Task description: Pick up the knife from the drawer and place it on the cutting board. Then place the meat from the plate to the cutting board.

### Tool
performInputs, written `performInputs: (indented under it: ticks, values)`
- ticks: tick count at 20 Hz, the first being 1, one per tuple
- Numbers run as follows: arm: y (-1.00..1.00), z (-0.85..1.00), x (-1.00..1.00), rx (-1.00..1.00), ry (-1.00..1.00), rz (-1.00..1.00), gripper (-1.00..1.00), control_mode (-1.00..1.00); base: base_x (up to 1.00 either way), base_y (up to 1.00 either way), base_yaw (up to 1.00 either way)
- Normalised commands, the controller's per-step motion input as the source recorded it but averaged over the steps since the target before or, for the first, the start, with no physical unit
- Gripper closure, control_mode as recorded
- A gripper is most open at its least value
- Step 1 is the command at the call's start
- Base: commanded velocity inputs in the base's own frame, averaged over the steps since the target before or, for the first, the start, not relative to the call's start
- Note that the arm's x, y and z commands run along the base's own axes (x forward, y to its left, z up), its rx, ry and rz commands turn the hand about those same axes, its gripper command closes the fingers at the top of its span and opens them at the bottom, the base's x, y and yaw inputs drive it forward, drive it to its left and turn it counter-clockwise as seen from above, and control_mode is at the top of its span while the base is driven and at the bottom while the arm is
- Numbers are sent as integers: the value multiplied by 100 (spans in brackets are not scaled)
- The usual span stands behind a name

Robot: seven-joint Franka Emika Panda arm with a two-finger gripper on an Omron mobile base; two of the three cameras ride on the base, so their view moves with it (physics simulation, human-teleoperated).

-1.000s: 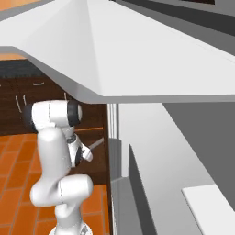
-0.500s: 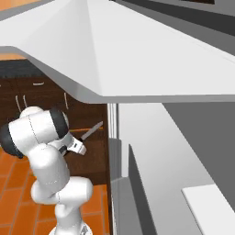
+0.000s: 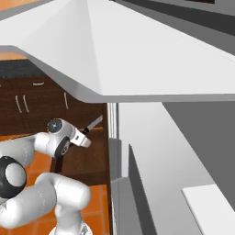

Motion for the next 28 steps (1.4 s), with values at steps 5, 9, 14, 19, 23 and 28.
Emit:
performInputs:
  ticks: [5, 9, 14, 19, 23, 28]
  values:
    - [-10, 100, -36, 0, 15, 0, 100, -100, 0, 0, 0]
    - [-27, 33, -100, 16, 32, 0, 100, -100, 0, 0, 0]
    - [0, -9, -52, 2, 1, 0, 100, -100, 0, 0, 0]
    - [0, 0, -2, 0, 0, 0, 100, -100, 0, 0, 0]
    - [3, -10, -40, 0, 1, 4, 100, -100, 0, 0, 0]
    - [0, 0, 0, 0, 0, 0, 100, 100, -58, 83, 4]
